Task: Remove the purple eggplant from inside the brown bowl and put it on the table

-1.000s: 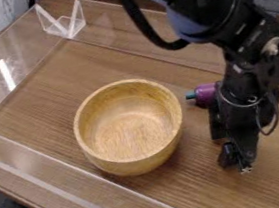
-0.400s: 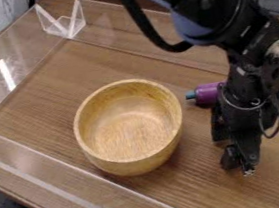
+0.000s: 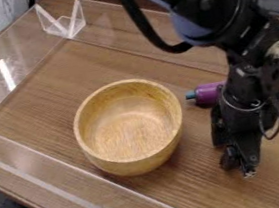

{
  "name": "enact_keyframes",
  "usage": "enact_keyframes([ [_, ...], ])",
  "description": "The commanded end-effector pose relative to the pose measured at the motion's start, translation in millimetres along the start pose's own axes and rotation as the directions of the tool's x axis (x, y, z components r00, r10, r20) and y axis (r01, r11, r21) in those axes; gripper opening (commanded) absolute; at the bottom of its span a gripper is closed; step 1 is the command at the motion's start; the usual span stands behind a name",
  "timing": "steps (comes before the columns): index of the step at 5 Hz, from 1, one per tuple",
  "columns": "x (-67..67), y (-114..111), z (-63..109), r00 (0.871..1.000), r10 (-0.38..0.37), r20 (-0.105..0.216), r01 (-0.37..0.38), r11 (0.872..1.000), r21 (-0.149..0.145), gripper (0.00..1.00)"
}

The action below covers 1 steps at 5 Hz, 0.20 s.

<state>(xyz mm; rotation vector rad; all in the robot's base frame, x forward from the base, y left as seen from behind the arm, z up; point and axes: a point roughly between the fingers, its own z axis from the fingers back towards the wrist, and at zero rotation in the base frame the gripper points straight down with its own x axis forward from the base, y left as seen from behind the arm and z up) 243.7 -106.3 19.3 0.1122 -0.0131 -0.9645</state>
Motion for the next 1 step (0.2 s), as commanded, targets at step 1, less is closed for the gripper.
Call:
enact_keyframes([
  [1, 1.6, 0.2, 6.0, 1.0, 0.006, 0.018, -0.006, 1.0, 0.007, 1.0],
])
